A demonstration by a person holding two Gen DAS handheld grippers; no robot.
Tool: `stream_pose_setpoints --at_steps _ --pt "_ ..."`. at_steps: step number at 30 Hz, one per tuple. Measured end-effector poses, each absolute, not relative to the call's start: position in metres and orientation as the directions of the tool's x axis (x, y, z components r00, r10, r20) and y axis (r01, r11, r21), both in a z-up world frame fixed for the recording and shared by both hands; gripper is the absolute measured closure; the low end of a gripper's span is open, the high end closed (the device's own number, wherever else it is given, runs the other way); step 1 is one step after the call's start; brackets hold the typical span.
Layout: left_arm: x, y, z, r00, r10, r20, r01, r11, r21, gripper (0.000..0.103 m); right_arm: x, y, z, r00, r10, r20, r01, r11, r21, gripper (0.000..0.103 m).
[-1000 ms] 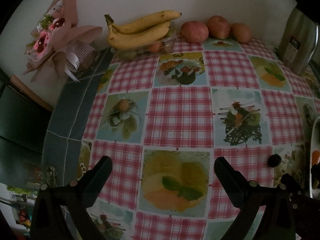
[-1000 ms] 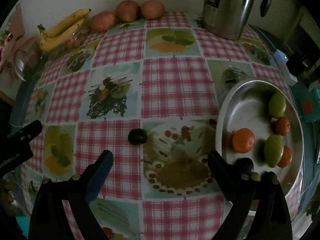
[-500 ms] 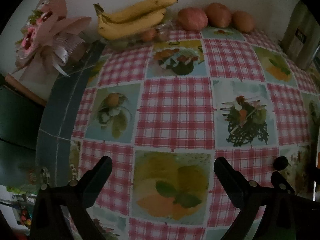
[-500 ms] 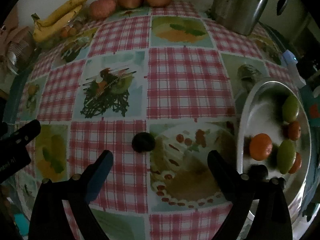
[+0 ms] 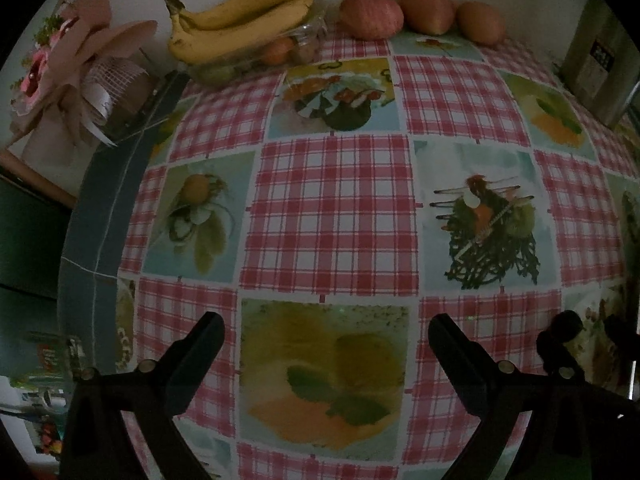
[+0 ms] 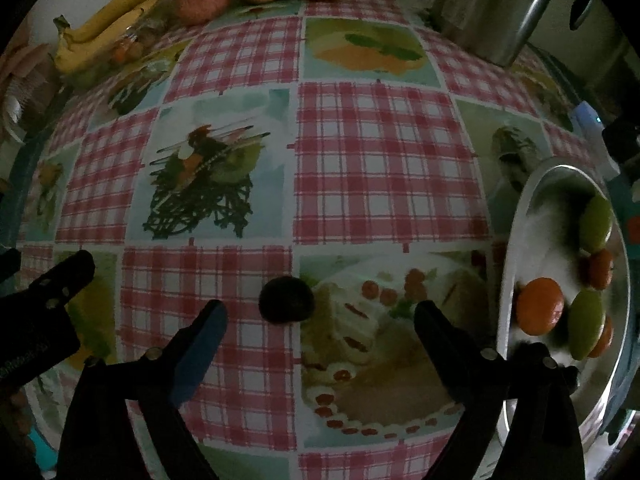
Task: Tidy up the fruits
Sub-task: 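Close the right tool around the dark plum on the tablecloth, then grasp the small brown fruit with the left tool while the right tool holds the plum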
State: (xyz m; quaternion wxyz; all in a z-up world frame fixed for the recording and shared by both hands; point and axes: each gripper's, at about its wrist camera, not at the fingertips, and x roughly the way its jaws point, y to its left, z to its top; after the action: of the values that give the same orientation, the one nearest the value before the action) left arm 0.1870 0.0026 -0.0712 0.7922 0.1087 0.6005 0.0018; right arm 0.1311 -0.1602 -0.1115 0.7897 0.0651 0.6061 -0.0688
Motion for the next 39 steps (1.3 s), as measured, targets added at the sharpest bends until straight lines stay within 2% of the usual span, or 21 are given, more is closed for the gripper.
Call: stream_pose_setpoints --at_steps 2,3,6,10,17,29,39 --pt "0.187 0.002 -0.071 0.279 0.132 -0.951 0.129 0.976 0.173 0.0 0.132 -0.16 -0.112 0.263 -0.035 -0.964 0.192 0.981 0.017 0.029" --pt "0.187 0.002 -0.071 0.279 0.132 -0.951 0.131 0.976 0.174 0.0 0.131 -0.163 -0.112 0.264 -0.033 -0.964 0.196 0.98 0.02 0.034" --pt "0.187 0.002 -0.071 0.278 0.132 -0.951 0.132 0.976 0.174 0.0 0.132 -0.163 -0.111 0.265 -0.021 -0.964 0.199 0.979 0.034 0.04" --pt "0.185 0.001 -0.071 0.279 0.129 -0.952 0.136 0.976 0.172 0.0 0.132 -0.158 -0.105 0.279 -0.002 -0.96 0.176 0.983 0.049 0.057" --pt "0.185 0.0 -0.071 0.278 0.128 -0.952 0.137 0.976 0.171 0.0 0.135 -0.156 -0.104 0.289 0.028 -0.957 0.147 0.986 0.073 0.075" --pt "0.187 0.004 -0.072 0.275 0.119 -0.954 0.127 0.979 0.159 0.0 0.131 -0.151 -0.091 0.307 0.071 -0.949 0.137 0.984 0.117 0.076" --pt "0.192 0.034 -0.066 0.294 0.095 -0.951 0.046 0.992 0.114 0.0 0.134 -0.141 -0.068 0.34 0.063 -0.938 0.122 0.986 0.111 0.076"
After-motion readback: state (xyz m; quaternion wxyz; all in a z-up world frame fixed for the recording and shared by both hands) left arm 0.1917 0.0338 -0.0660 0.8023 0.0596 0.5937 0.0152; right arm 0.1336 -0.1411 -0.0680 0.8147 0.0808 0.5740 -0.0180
